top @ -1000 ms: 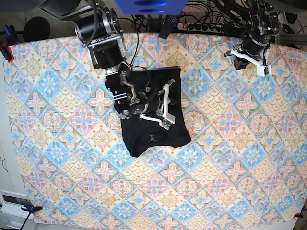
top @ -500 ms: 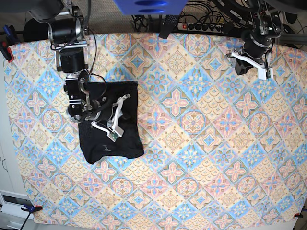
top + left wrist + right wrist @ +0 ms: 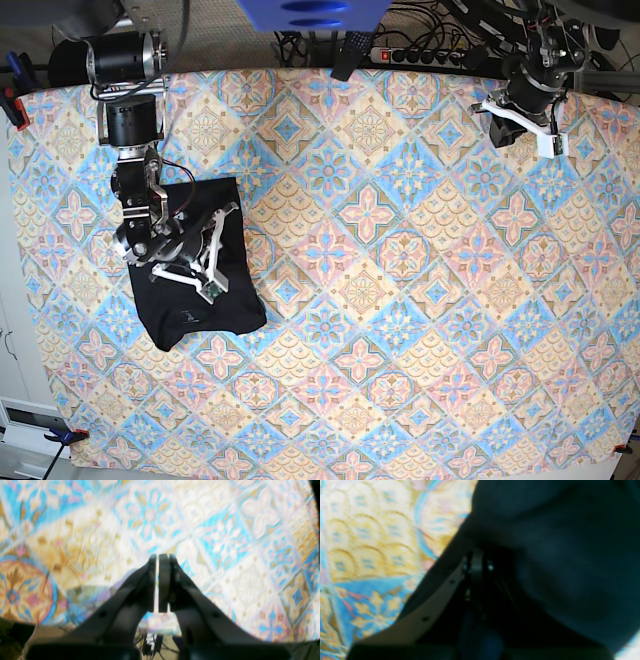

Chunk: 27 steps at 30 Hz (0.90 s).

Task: Fold the T-shirt properly
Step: 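Drag the folded shirt with the right gripper toward the right arm's side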

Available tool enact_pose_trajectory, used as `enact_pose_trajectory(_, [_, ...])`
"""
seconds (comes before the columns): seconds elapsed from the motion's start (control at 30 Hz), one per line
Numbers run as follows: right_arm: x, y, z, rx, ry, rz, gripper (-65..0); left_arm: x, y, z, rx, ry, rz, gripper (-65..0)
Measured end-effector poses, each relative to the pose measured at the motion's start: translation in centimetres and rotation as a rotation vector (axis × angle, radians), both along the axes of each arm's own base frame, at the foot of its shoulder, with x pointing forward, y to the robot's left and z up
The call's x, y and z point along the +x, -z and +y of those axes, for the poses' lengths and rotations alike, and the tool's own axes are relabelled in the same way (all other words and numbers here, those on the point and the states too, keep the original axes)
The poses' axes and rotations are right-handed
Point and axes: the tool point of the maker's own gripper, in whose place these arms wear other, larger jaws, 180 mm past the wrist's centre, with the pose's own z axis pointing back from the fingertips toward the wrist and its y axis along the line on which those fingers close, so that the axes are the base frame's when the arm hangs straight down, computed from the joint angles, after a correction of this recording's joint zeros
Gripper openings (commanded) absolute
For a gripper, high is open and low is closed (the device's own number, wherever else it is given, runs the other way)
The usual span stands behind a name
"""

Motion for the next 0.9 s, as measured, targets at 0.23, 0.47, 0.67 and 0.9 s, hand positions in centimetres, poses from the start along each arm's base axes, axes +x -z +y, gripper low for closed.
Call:
enact_pose_trajectory(0.23, [-2.4, -0.9, -2.3, 0.022, 0.095, -0.040, -65.0, 0.4, -1.5, -0.7, 0.006, 0.012, -0.044, -64.7])
enact_pose_trajectory(0.47, [-5.7, -0.8, -4.3, 0.022, 0.163, -0.051, -65.0, -0.3, -1.1, -1.4, -0.013, 0.004, -0.023, -64.7])
enact_pose_trajectory(0.67, [-8.1, 0.9, -5.0, 0.012, 0.177, 0.005, -65.0, -0.4, -0.8, -2.1, -0.031, -0.007, -0.021, -64.7])
enact_pose_trajectory(0.9, [-8.9, 2.5, -3.4, 0.040, 0.155, 0.050, -65.0, -0.2, -0.8, -2.9, -0.041, 0.016, -0.029, -64.7])
